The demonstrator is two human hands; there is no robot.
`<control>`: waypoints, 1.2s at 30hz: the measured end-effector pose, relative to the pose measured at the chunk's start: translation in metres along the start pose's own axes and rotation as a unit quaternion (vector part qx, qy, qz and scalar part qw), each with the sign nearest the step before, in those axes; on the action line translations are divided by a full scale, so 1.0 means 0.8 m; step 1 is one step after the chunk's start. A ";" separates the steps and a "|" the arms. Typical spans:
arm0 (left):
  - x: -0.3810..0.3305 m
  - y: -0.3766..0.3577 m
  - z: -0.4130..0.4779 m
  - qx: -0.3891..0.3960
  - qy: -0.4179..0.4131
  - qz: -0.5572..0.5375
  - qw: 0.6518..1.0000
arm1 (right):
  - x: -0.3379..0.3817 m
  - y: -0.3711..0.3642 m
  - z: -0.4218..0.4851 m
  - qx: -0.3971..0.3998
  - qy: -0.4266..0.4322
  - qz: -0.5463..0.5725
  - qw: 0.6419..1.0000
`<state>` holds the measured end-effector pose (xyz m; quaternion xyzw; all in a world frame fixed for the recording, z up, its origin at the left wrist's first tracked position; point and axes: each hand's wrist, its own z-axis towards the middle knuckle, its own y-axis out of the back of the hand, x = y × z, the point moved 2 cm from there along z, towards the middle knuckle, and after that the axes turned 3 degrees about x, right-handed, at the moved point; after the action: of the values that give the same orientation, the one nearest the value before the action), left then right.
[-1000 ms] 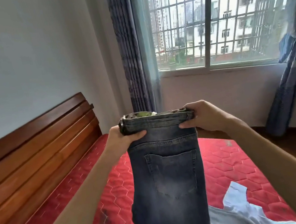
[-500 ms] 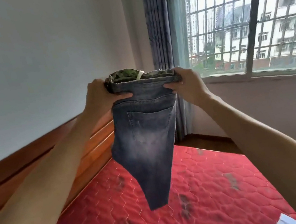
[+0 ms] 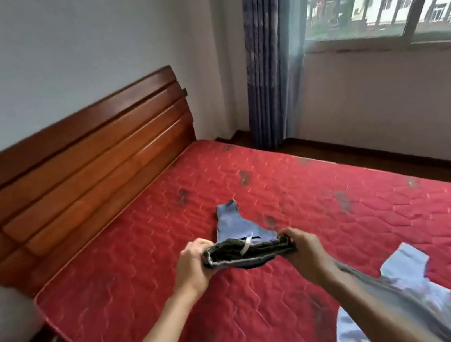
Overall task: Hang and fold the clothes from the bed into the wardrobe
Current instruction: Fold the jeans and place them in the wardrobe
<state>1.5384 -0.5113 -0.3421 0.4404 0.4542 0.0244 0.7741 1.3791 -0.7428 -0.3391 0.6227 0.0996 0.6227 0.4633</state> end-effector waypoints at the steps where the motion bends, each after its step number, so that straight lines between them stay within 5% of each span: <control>1: 0.029 -0.038 -0.038 0.016 0.019 -0.009 1.000 | -0.031 -0.036 -0.037 0.025 -0.023 0.000 0.999; 9: 0.194 -0.277 -0.329 0.127 0.162 -0.009 0.979 | -0.215 -0.241 -0.313 0.193 -0.169 0.006 0.967; 17: 0.233 -0.378 -0.518 0.209 0.280 -0.013 0.937 | -0.271 -0.312 -0.511 0.289 -0.277 0.033 0.916; 22: 0.243 -0.357 -0.472 0.224 0.326 -0.056 0.917 | -0.271 -0.308 -0.460 0.279 -0.308 0.052 0.908; 29: 0.273 -0.345 -0.302 0.127 0.350 -0.168 0.913 | -0.289 -0.320 -0.283 0.182 -0.294 0.090 0.934; 36: 0.359 -0.385 -0.240 0.129 0.414 -0.096 0.896 | -0.334 -0.397 -0.211 0.117 -0.355 0.125 0.919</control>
<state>1.4560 -0.4468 -0.7933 0.4409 0.7729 0.0713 0.4508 1.3218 -0.6787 -0.7788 0.8599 -0.0774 0.3978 0.3105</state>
